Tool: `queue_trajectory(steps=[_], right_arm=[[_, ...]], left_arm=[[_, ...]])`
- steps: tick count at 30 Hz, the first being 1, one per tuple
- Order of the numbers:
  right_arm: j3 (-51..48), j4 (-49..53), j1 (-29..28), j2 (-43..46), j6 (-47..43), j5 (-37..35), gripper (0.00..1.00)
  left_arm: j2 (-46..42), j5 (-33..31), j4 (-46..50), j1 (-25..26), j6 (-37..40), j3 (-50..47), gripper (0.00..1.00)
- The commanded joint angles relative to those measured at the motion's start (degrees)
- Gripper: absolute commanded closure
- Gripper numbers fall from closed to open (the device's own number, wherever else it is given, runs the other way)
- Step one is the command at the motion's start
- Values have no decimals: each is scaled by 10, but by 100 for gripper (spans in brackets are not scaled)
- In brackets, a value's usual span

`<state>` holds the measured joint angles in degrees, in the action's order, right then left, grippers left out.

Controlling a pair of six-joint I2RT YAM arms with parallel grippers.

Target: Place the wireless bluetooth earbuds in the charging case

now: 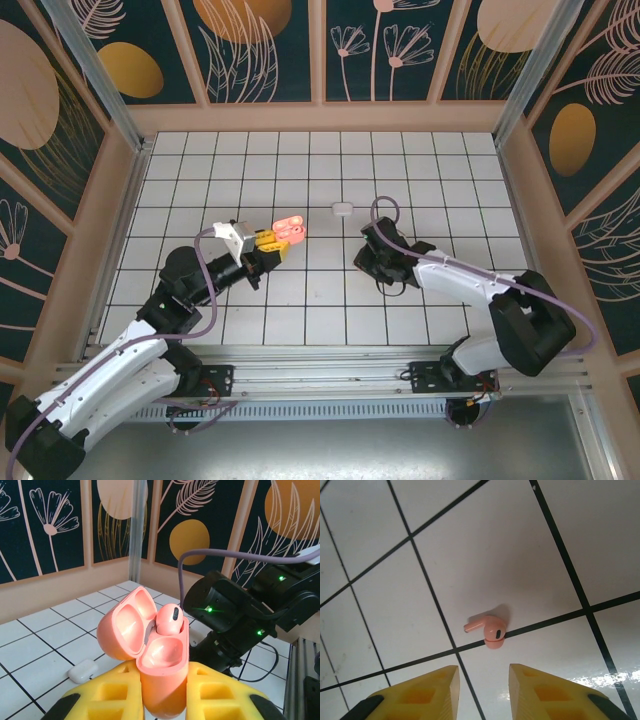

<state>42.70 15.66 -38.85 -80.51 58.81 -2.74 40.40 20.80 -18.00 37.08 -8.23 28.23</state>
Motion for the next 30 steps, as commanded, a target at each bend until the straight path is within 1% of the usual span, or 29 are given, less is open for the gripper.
queue_trajectory(steps=[1,9,11,18,30], right_arm=[[0,-10,7,-17,-11,16,68],[-3,-25,21,-38,-28,16,68],[-7,-34,22,-41,-31,33,68],[-1,-52,23,-66,-45,49,68],[11,-48,24,-98,-58,38,69]], left_arm=[[-1,11,-34,-2,-7,-9,83],[-4,9,-34,-2,-5,-13,83],[-4,9,-33,-2,-5,-14,83],[-6,8,-31,-2,-4,-16,84],[-18,3,-19,-2,2,-18,83]])
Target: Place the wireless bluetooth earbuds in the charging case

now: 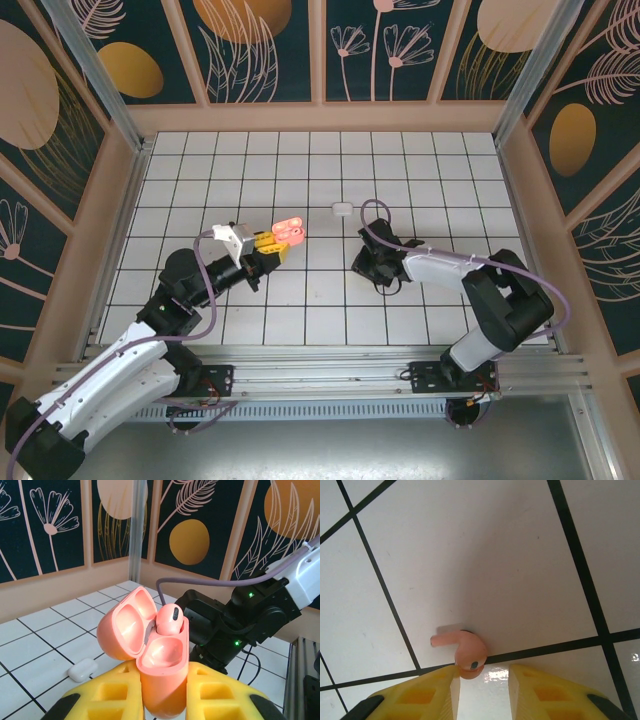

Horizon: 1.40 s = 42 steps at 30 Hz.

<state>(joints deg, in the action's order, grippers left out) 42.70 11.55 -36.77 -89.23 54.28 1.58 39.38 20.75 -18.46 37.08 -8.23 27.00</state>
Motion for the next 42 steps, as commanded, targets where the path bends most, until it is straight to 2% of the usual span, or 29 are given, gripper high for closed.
queue_trajectory(steps=[1,19,25,33,42], right_arm=[[14,-6,3,-14,-14,-6,69],[50,13,5,-44,-48,-19,78],[51,15,6,-56,-58,-22,85],[79,51,7,-67,-119,-47,91],[124,133,5,-29,-215,-82,93]], left_arm=[[-8,3,-14,-2,2,-6,83],[-11,2,-5,-2,8,-5,83],[-13,2,1,-2,10,-3,83],[-17,-2,11,-2,15,-2,83],[-16,-3,14,-2,28,-5,83]])
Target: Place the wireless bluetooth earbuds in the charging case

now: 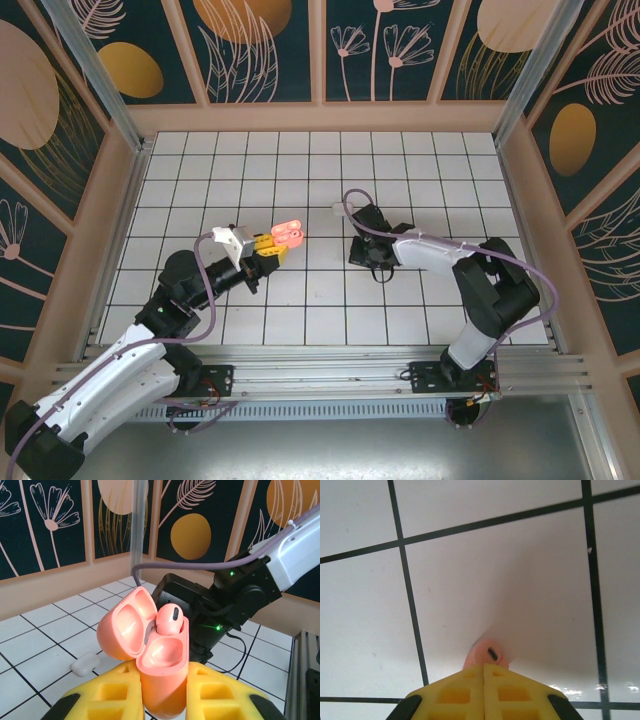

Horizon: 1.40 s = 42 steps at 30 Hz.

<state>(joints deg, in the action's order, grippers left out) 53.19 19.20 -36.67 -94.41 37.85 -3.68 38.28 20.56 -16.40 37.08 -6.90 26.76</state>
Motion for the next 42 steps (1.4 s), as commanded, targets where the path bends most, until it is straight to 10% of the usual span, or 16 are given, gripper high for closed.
queue_trajectory(steps=[1,23,42], right_arm=[[25,65,4,28,-61,-33,93],[-10,-16,68,23,-163,120,68],[-24,-2,-29,73,269,-42,53]], left_arm=[[-5,-1,-7,-2,14,-4,83],[6,5,-9,-2,13,-7,83],[27,24,-24,-2,32,-4,83]])
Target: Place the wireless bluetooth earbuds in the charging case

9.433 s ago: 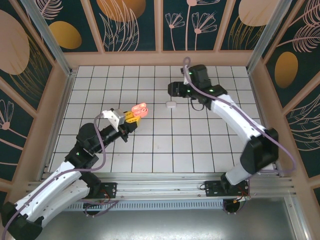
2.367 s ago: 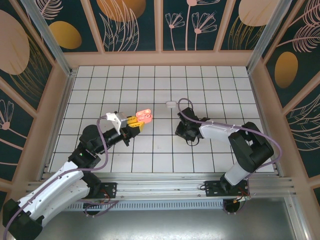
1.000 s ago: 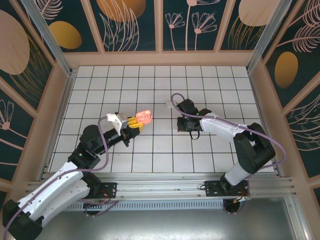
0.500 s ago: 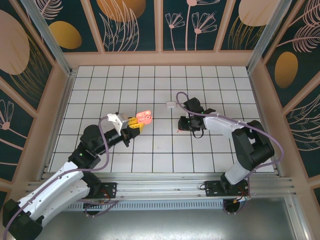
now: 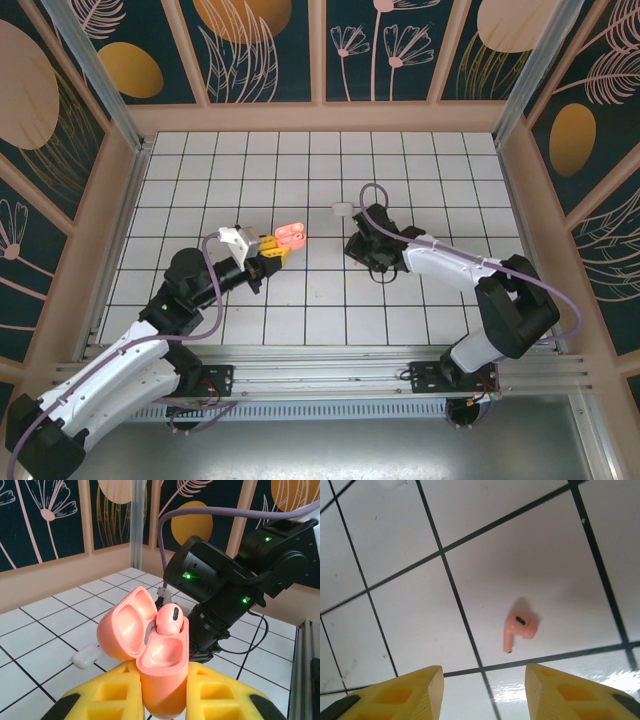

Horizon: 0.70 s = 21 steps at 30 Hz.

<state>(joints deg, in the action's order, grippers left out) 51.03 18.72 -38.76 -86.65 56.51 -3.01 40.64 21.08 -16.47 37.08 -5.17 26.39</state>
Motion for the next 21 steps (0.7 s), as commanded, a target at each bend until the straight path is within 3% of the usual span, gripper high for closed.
queue_trajectory(steps=[1,21], right_arm=[[-6,0,-10,-8,97,-51,53],[10,-15,24,-84,107,-20,61]], left_arm=[[5,21,-27,-2,16,0,83],[-4,41,-43,-2,20,-16,83]])
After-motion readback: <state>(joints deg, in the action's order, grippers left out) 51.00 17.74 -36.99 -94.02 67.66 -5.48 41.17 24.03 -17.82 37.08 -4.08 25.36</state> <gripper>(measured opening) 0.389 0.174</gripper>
